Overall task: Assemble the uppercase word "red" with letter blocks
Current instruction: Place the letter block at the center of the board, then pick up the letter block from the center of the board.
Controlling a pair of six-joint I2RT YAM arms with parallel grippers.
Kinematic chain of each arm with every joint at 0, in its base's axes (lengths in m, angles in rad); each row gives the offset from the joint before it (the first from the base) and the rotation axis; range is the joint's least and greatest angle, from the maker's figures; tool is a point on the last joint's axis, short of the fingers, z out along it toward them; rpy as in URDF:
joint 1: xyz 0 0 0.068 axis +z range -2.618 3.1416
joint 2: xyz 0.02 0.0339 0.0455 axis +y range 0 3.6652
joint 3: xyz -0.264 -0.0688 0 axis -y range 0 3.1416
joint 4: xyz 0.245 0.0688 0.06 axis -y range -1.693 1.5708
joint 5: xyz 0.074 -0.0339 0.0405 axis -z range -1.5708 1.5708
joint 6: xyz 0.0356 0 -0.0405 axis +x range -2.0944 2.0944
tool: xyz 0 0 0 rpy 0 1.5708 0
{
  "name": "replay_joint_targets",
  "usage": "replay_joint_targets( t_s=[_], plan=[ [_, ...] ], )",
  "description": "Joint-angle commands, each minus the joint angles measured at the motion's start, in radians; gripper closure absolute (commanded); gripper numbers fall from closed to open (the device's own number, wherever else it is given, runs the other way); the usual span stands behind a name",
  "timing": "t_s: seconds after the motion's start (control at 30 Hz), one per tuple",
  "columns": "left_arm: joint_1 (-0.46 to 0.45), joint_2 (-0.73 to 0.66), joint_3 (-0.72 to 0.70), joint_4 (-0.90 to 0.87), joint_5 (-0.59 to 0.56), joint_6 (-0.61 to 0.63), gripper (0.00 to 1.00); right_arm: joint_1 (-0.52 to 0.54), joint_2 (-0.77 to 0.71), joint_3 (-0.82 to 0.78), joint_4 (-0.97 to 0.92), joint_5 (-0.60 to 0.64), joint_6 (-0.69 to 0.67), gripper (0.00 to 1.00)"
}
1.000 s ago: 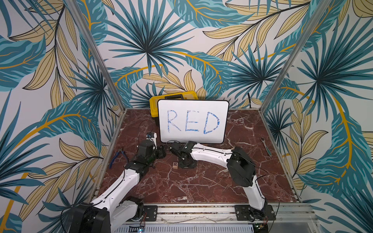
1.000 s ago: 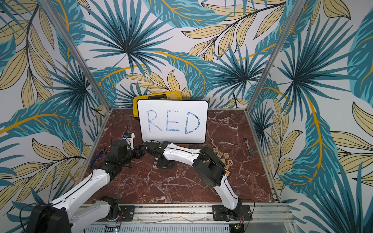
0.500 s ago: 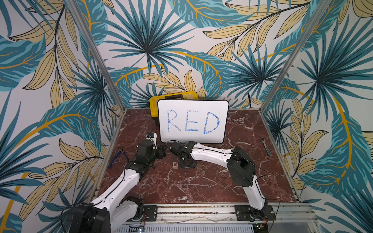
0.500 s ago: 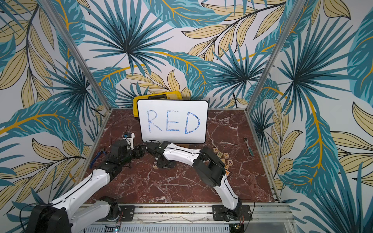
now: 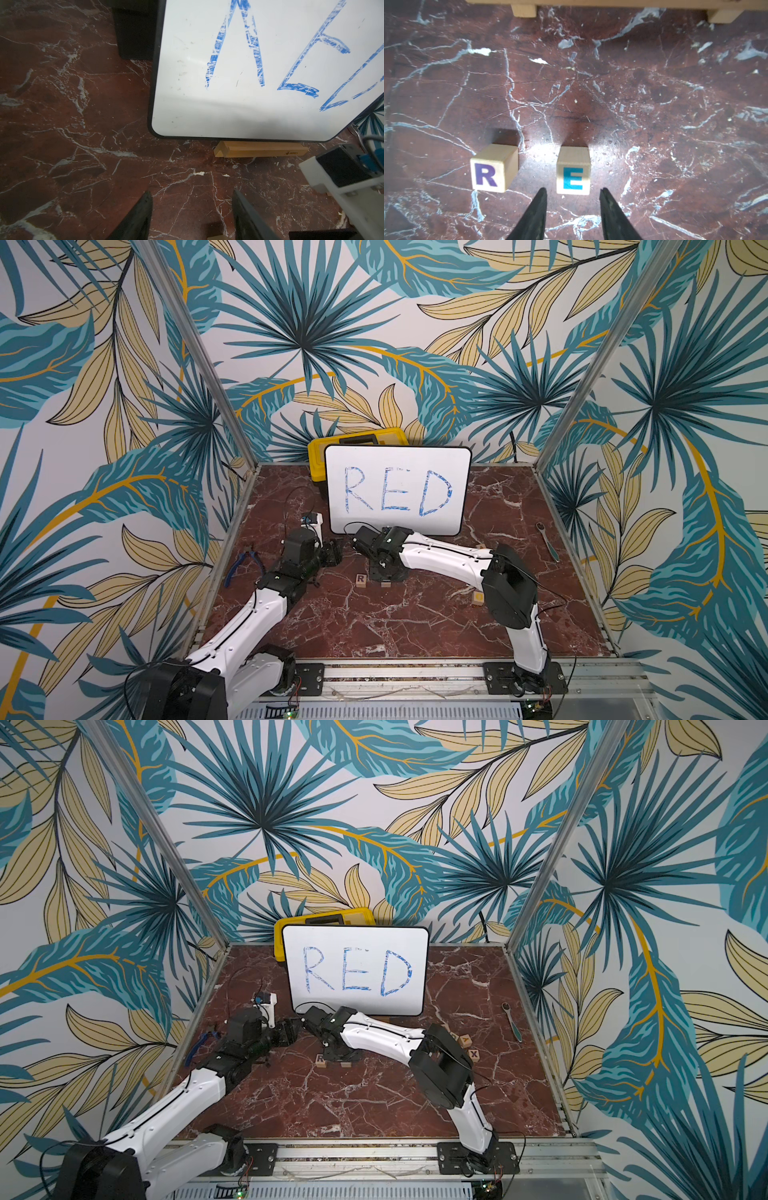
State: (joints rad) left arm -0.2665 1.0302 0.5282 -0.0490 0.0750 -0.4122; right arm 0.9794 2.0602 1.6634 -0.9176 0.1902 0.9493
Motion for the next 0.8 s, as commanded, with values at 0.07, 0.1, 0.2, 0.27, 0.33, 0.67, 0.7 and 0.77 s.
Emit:
replay_joint_targets(
  t_s=[0.07,0.1,0.2,0.27,0.33,0.67,0.7,0.77],
  plan=[
    [0.006,-0.019,-0.027,0.010,0.005,0.009,0.38,-0.007,-0.065,-0.024,-0.021,0.033,-0.017,0.56],
    [0.006,-0.018,-0.027,0.010,0.004,0.009,0.38,-0.015,-0.083,-0.026,-0.025,0.042,-0.017,0.56],
    [0.006,-0.016,-0.025,0.009,0.006,0.011,0.38,-0.048,-0.150,-0.051,-0.029,0.057,-0.023,0.56],
    [0.006,-0.015,-0.023,0.009,0.005,0.012,0.38,-0.076,-0.199,-0.074,-0.041,0.075,-0.032,0.56],
    [0.006,-0.014,-0.023,0.009,0.005,0.012,0.38,-0.107,-0.247,-0.096,-0.069,0.101,-0.051,0.56],
    [-0.008,0.005,0.015,0.005,0.053,0.017,0.38,-0.293,-0.588,-0.346,-0.092,0.148,-0.134,0.57],
    [-0.014,0.007,0.020,0.006,0.052,0.018,0.38,-0.303,-0.618,-0.373,-0.089,0.156,-0.143,0.57],
    [-0.034,0.010,0.033,0.005,0.052,0.023,0.38,-0.323,-0.659,-0.412,-0.084,0.159,-0.165,0.57]
  ],
)
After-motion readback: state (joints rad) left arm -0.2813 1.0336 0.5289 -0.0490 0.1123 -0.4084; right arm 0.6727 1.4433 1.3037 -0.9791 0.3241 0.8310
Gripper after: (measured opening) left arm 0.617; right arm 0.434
